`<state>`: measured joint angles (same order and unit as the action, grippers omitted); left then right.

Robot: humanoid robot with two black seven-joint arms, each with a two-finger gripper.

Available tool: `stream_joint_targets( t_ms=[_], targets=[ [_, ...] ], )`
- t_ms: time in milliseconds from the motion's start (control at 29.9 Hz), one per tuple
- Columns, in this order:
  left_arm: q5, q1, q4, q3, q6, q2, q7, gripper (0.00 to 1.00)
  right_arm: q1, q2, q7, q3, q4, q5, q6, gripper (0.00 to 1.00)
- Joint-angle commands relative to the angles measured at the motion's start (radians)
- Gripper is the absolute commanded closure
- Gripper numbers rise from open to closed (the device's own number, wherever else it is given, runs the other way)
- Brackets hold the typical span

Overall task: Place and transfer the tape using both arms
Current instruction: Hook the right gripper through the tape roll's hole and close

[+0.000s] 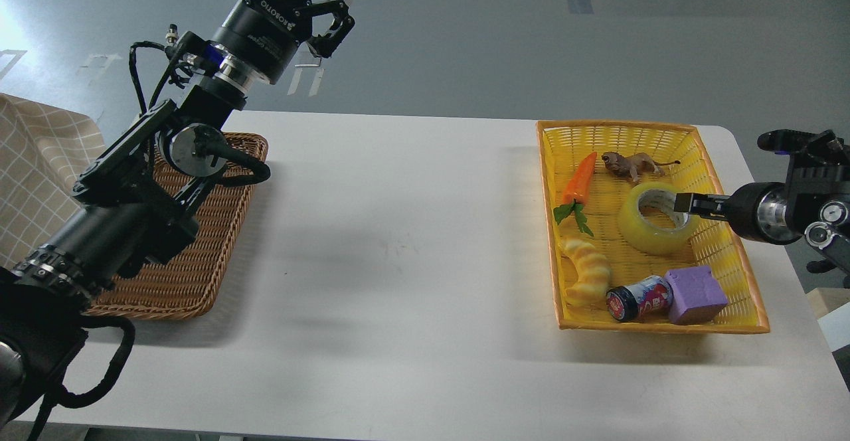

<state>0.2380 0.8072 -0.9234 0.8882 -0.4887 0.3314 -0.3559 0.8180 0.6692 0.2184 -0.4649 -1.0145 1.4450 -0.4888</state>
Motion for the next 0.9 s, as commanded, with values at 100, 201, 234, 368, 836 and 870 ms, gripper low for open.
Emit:
stream_joint_targets(
  t_ms=[100,201,234,368,836,870],
  targets=[
    [0.000,0.000,0.000,0.000,0.000,0.001,0.000,0.02,0.001,-0.043,-0.001,0.000,0.039,0.000,0.000,0.32],
    [0.001,-0.002,0.000,-0.002,0.000,0.011,0.000,0.02,0.001,-0.060,0.001,0.000,0.050,0.000,0.000,0.32],
    [0.000,-0.002,0.000,-0.002,0.000,0.012,0.000,0.02,0.001,-0.065,-0.001,0.000,0.054,0.000,0.000,0.32],
    [0.000,-0.003,0.000,-0.002,0.000,0.014,-0.001,0.02,0.004,-0.085,0.001,0.000,0.079,0.000,0.000,0.33],
    [0.000,-0.003,0.000,0.000,0.000,0.015,-0.001,0.02,0.013,-0.091,0.001,0.035,0.090,-0.002,0.000,0.46],
    [0.000,-0.003,0.000,0.000,0.000,0.015,0.000,0.02,0.012,-0.091,0.001,0.035,0.090,-0.002,0.000,0.48]
  ],
)
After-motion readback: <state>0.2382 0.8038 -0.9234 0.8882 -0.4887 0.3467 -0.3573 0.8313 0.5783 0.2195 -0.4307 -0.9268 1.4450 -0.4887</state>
